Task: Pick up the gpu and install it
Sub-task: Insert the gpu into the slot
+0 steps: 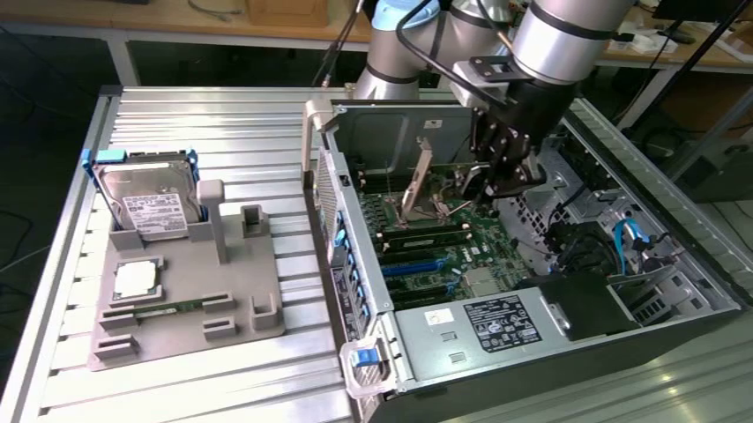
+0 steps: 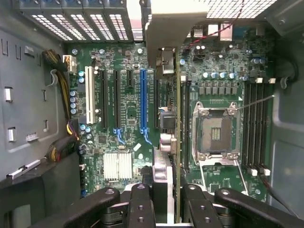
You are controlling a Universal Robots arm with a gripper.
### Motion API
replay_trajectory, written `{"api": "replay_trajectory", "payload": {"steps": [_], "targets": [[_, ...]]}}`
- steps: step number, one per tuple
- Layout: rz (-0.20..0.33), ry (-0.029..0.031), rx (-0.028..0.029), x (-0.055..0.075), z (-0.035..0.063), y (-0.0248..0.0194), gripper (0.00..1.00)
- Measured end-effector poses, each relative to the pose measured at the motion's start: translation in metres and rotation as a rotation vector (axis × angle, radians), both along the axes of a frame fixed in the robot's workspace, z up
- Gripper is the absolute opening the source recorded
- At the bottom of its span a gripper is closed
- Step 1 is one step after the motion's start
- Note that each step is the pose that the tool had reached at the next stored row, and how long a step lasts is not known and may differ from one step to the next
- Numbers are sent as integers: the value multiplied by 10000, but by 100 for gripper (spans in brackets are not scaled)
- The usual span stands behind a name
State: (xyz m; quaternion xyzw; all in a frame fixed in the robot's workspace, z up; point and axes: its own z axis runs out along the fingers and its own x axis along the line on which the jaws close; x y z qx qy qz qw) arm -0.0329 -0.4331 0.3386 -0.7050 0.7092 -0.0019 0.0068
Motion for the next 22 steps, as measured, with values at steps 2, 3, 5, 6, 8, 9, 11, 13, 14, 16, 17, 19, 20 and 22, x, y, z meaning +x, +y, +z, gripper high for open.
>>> {"api": "replay_trajectory", "payload": {"steps": [2,3,5,6,8,9,11,13,14,16,17,19,20,22], "targets": [[-1,0,1,-3,-32,-28,29],[-1,0,-1,-5,-48,-45,29],[0,0,0,-9,-78,-80,29],[-1,0,-1,-11,-92,-98,29],[0,-1,1,-14,-122,-128,29],[-1,-1,2,-16,-135,-139,29],[-2,-1,0,-24,-161,-153,29],[0,0,-2,-56,-194,-154,29],[-1,-1,-3,-79,-213,-154,29],[-1,0,-3,-122,-248,-153,29],[-1,0,-3,-143,-267,-153,29],[0,0,-4,-174,-303,-154,29],[-1,0,-3,-184,-321,-154,29],[0,-1,-2,-199,-353,-157,29]]}}
